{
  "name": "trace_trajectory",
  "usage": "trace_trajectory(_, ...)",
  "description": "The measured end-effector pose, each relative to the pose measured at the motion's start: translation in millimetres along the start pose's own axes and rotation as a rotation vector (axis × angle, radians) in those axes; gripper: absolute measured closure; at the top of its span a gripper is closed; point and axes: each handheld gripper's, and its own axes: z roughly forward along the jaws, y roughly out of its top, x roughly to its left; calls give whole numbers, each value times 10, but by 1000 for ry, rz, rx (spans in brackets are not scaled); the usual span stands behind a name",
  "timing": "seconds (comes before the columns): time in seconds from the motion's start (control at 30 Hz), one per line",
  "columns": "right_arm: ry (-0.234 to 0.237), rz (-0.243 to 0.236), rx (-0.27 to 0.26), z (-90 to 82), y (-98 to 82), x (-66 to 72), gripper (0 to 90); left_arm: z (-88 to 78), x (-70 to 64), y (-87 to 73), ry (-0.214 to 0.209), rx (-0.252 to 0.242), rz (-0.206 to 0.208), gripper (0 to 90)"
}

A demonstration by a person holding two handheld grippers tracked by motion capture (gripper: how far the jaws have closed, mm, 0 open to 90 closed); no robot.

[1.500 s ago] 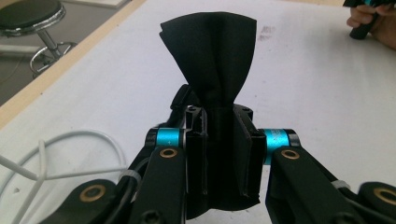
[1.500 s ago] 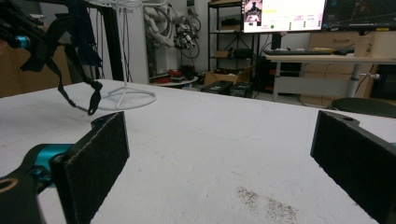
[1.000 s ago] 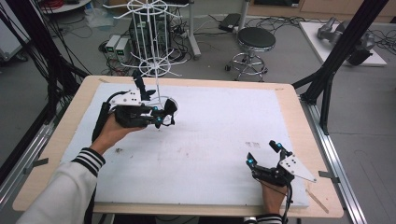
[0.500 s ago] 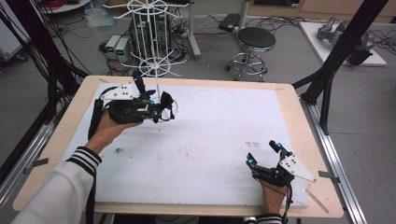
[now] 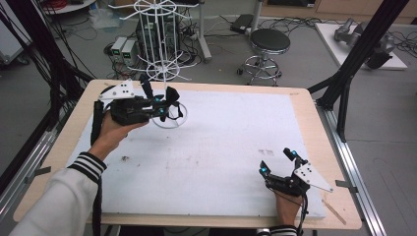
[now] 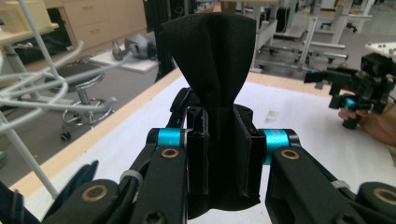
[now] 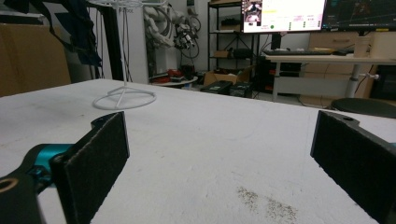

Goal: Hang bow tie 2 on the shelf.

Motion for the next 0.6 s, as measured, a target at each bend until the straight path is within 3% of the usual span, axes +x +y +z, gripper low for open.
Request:
trace_trajectory(0.27, 0, -1, 0, 0, -1, -1, 36, -8, 25, 90, 25, -49, -25, 770)
trace_trajectory(0.6, 0, 2, -1, 1, 0, -1, 36, -4, 53, 167, 54, -61, -29, 770)
